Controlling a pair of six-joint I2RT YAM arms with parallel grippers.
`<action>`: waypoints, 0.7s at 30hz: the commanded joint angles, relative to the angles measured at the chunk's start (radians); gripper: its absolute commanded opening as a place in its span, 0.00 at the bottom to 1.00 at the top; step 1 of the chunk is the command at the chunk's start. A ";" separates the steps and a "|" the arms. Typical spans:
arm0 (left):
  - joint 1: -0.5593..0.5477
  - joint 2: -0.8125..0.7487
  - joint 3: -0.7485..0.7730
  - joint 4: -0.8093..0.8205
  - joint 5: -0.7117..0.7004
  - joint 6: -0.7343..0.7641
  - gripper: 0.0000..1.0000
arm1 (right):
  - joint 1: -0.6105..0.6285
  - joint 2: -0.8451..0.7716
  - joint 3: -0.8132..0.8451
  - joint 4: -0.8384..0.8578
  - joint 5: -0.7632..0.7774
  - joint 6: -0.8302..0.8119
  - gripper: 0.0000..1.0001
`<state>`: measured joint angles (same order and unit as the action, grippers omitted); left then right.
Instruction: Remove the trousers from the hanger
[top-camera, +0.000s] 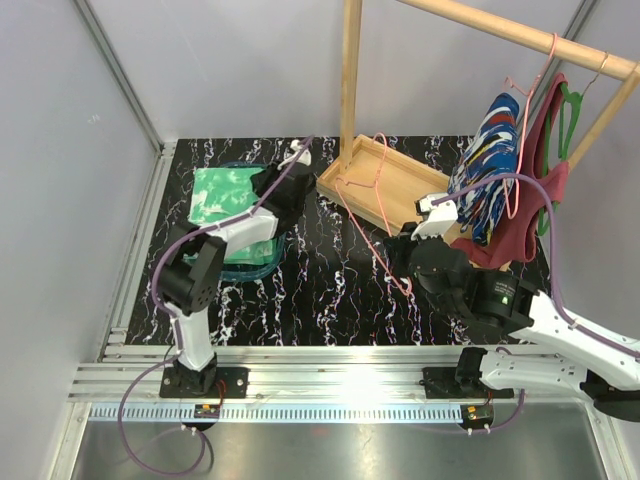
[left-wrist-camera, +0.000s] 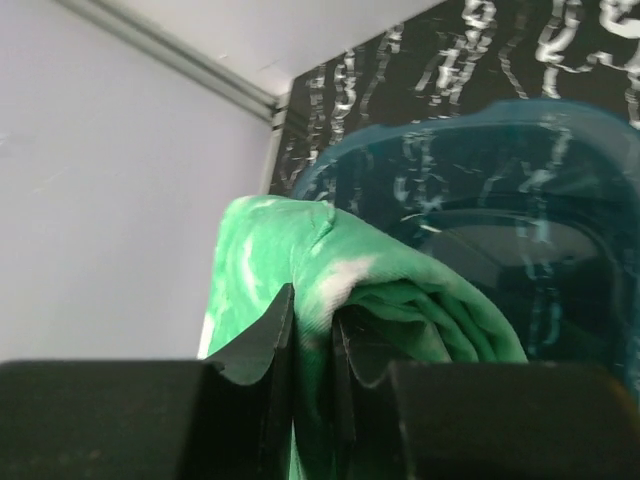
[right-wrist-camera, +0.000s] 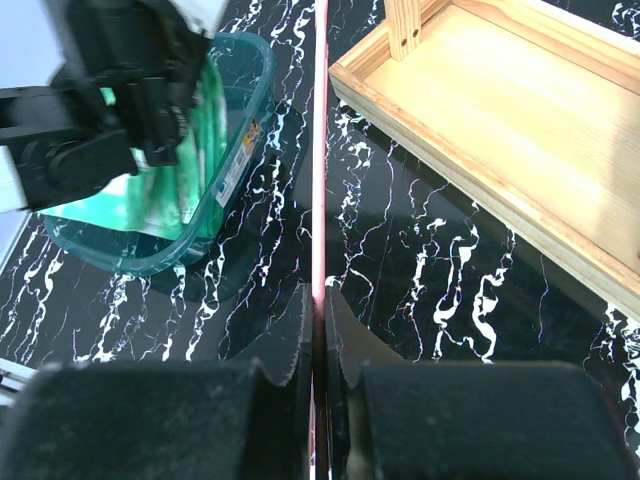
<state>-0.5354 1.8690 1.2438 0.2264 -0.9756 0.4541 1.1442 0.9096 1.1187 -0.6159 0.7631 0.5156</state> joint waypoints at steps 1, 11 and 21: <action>0.003 0.035 0.077 -0.019 0.028 -0.035 0.00 | -0.004 0.000 0.038 0.042 -0.005 -0.012 0.00; -0.023 0.029 0.167 -0.219 0.185 -0.184 0.00 | -0.004 0.046 0.069 0.054 0.010 -0.058 0.00; -0.018 0.005 0.325 -0.487 0.328 -0.253 0.56 | -0.004 0.063 0.102 0.047 0.007 -0.065 0.00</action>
<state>-0.5545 1.9308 1.4902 -0.1856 -0.7048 0.2428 1.1442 0.9707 1.1652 -0.6075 0.7647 0.4595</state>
